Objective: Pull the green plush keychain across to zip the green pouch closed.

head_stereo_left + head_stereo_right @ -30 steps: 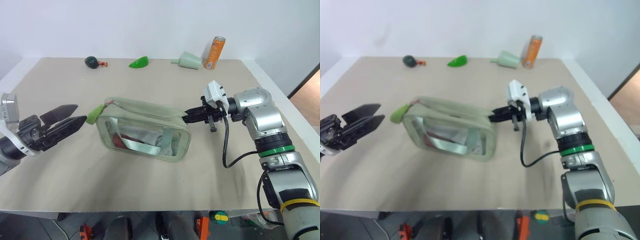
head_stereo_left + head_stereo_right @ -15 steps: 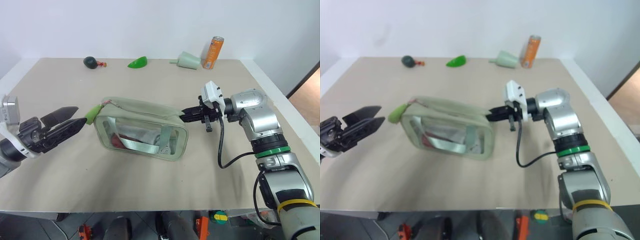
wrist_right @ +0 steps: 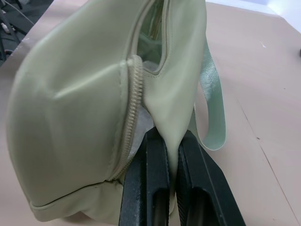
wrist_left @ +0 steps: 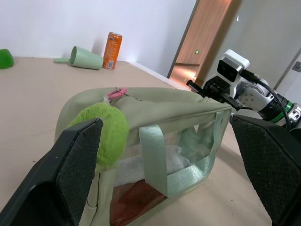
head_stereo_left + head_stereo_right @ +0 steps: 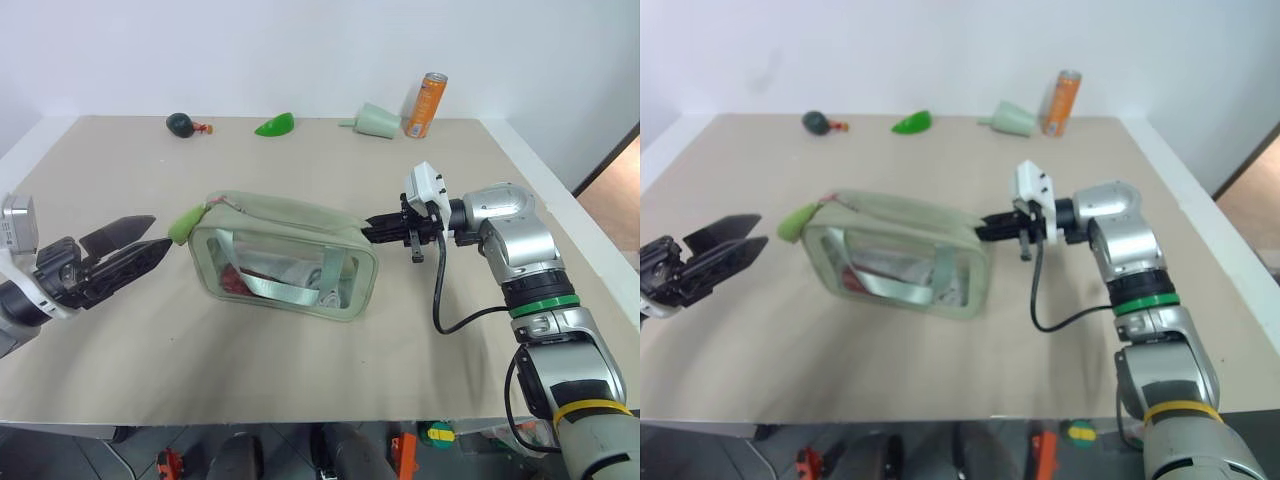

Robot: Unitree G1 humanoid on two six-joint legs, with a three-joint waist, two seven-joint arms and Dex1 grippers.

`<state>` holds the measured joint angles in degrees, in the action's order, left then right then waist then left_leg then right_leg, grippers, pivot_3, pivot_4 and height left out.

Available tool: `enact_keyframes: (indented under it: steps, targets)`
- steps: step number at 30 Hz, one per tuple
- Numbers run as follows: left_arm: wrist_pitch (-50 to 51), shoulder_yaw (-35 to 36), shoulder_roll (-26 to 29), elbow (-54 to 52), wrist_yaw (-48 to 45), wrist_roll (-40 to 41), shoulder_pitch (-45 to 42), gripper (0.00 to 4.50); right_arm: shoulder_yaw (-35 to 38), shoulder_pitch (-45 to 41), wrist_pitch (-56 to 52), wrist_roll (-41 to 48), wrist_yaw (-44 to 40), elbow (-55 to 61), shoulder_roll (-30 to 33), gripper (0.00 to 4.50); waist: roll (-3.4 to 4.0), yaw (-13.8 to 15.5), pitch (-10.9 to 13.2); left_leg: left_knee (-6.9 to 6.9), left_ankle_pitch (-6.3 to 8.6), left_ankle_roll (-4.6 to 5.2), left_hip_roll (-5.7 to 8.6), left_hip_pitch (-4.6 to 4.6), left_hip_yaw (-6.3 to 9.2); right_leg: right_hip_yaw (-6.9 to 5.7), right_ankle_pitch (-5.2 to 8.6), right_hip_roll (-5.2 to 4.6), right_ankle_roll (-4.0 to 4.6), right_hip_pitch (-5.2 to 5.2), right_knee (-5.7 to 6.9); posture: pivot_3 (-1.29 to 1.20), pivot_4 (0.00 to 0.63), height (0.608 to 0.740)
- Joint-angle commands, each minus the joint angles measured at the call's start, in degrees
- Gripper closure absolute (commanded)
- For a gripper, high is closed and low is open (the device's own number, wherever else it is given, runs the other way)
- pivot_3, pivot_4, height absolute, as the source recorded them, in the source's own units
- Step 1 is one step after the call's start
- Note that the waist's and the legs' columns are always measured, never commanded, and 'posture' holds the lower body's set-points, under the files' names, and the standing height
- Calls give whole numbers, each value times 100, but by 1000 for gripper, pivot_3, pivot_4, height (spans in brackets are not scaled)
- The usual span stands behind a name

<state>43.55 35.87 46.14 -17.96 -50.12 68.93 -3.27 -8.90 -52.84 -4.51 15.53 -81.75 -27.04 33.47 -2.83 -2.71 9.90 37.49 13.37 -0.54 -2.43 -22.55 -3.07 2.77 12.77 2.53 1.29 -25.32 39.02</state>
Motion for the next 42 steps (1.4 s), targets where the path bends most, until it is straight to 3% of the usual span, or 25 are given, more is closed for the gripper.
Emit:
enact_keyframes:
  steps: [1, 27, 28, 36, 42]
  targets:
    - [-132, 124, 6, -24, -63, 2, -36, 0, 221, -8, -49, 66, 41, 92, 64, 4134, 0, 2, 0, 0, 0, 0, 0, 0, 0, 0, 0, 0, 0, 0, 0, 0, 150, 740]
    - [-64, 244, 90, -341, -40, 343, 20, 0, 180, -65, -389, 133, -243, 209, 96, 4134, 0, 2, 0, -2, 1, -1, -1, 0, 0, 0, 1, 1, 2, 0, 0, 0, 150, 740]
    - [-58, 222, 115, -401, -57, 355, 24, 0, 186, -74, -439, 150, -255, 219, 97, 3589, 0, 2, 0, -2, 1, -1, -1, 0, 0, 0, 1, 1, 2, 0, 0, 0, 150, 740]
    - [-93, 18, 503, -695, -322, 155, -94, 0, 187, -90, -338, 31, -125, 206, 56, 954, 2, 1, 1, -4, 1, -1, -2, 1, 0, 1, 2, 4, 4, -1, 0, 0, 150, 740]
    - [-67, 26, 583, -686, -368, 156, -269, 0, 155, 30, -532, 68, -247, 371, 142, 814, 4, 1, 2, -9, 1, -2, -4, 2, 1, 0, 5, 9, 9, -2, 0, 0, 150, 740]
